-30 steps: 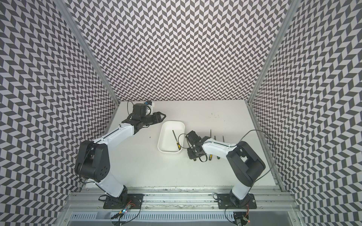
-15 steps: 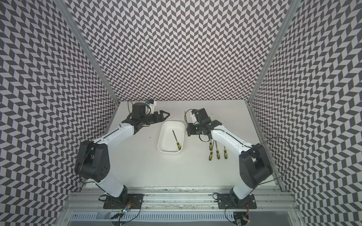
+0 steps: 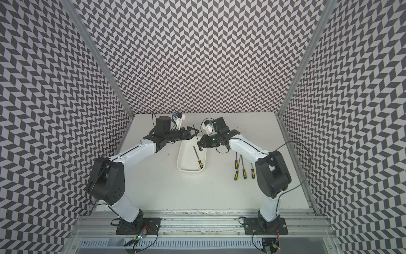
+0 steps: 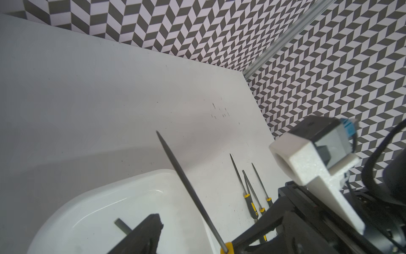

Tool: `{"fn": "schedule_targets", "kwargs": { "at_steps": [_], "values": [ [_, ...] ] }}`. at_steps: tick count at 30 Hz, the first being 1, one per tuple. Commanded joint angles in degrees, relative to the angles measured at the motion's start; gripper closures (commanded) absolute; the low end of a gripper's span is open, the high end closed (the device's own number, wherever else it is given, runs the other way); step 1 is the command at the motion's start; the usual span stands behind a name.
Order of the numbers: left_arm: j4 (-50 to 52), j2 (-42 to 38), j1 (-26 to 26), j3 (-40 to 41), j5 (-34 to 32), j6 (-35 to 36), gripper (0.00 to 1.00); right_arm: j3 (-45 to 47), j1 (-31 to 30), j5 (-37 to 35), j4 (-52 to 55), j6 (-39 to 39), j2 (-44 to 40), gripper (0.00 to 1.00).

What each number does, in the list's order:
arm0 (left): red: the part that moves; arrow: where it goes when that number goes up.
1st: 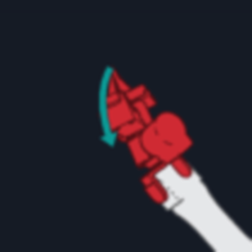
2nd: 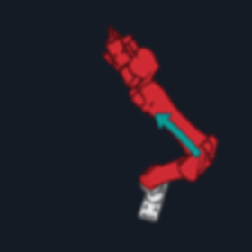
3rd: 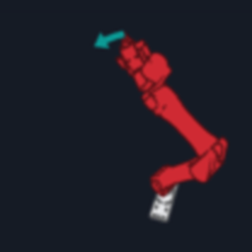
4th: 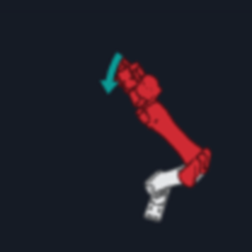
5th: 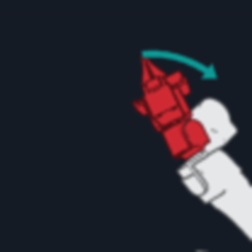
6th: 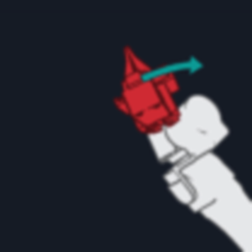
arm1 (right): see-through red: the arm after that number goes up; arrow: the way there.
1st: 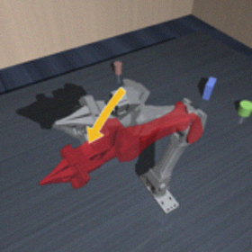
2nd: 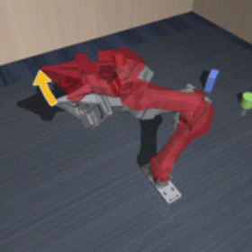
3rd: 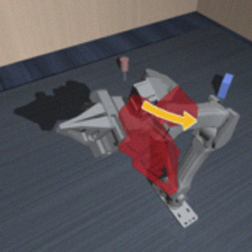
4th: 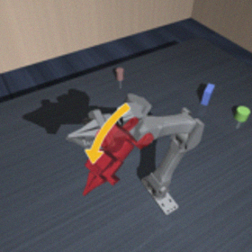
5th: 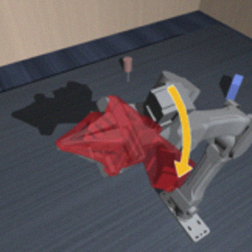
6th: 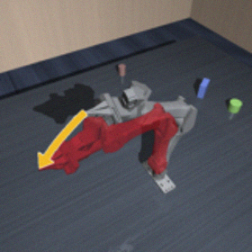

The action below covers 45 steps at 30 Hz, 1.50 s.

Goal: Put the file tool into the storage box
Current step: Pick up the file tool from the center of the board, then place the file tool in the storage box.

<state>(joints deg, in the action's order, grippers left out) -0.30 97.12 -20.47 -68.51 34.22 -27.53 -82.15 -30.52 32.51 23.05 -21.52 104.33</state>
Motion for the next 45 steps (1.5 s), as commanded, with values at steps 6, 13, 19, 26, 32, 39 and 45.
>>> {"fn": "schedule_targets", "kwargs": {
  "at_steps": [6, 13, 19, 26, 32, 39, 45],
  "values": [
    [-1.1, 2.2, 0.0, -1.6, 0.7, 0.7, 0.56, -3.9, -0.6, 2.0, -4.2, -0.9, -1.2, 0.91],
    [-1.0, 1.5, 0.1, -1.9, 0.7, 2.2, 1.0, -3.7, -0.5, 0.5, -3.7, -1.0, -1.4, 0.91],
    [4.4, 1.0, 0.4, -2.7, -2.1, 4.7, 1.0, -4.4, -0.5, -3.7, -2.1, -1.1, -2.4, 0.67],
    [9.9, 0.0, 0.6, 3.1, -7.1, 6.7, 1.0, -1.1, 1.5, -11.2, -1.5, -1.6, -6.8, 0.53],
    [10.4, 4.5, -1.3, 5.8, -6.7, 5.6, 1.0, 0.6, 3.9, -11.3, -0.6, -2.7, -7.1, 0.54],
    [13.1, 11.3, -3.6, 2.8, -7.2, 5.3, 1.0, 2.3, 5.0, -10.7, 0.0, -3.0, -7.2, 0.55],
    [15.2, 14.4, -3.9, 1.7, -8.2, 3.8, 1.0, 3.3, 6.4, -10.5, 0.2, -2.7, -7.8, 0.54]
  ]
}}
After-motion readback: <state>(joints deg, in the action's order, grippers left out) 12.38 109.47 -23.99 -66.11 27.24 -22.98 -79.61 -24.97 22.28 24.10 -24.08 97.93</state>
